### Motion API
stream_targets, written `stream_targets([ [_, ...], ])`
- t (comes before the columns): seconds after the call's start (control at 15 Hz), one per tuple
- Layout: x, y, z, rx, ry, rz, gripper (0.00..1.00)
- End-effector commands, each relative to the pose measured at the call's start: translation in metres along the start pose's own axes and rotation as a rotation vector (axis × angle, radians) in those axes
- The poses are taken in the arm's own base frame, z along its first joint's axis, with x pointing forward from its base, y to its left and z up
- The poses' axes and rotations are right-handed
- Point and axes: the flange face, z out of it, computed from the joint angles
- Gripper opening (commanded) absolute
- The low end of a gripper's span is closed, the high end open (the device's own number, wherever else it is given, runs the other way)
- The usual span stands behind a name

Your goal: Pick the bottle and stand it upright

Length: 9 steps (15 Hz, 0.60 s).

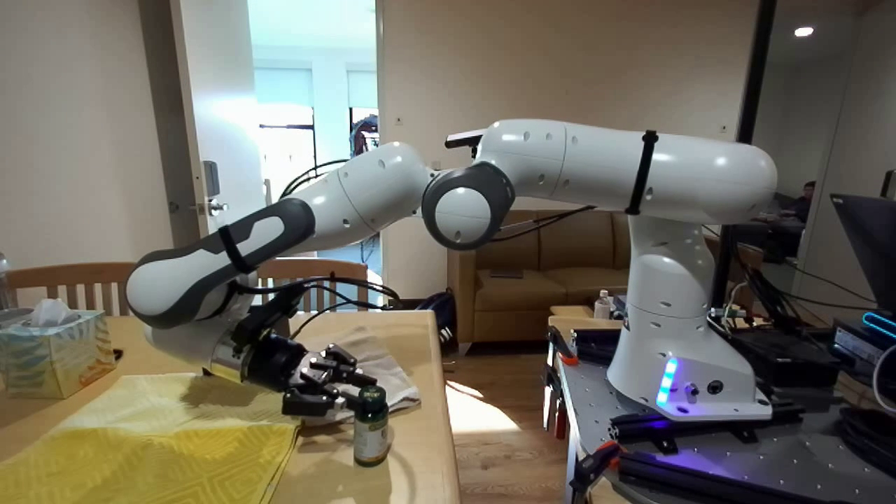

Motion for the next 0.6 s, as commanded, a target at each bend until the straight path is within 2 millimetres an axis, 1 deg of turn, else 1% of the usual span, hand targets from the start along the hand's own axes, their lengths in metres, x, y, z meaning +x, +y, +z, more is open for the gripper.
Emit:
stream_targets([
  [0.0, 0.006, 0.004, -0.004, 0.030, 0.007, -0.002, 0.67],
  [0.07, 0.006, 0.004, -0.005, 0.037, 0.013, -0.008, 0.68],
  [0.13, 0.007, 0.004, -0.007, 0.046, 0.021, -0.011, 0.73],
  [0.27, 0.005, 0.005, -0.011, 0.052, 0.036, -0.018, 0.85],
  [0.33, 0.000, 0.005, -0.015, 0.059, 0.052, -0.020, 0.93],
  [0.4, -0.001, 0.005, -0.018, 0.068, 0.069, -0.026, 0.98],
  [0.47, -0.002, 0.005, -0.022, 0.071, 0.091, -0.029, 1.00],
  [0.53, -0.005, 0.004, -0.031, 0.084, 0.134, -0.040, 1.00],
])
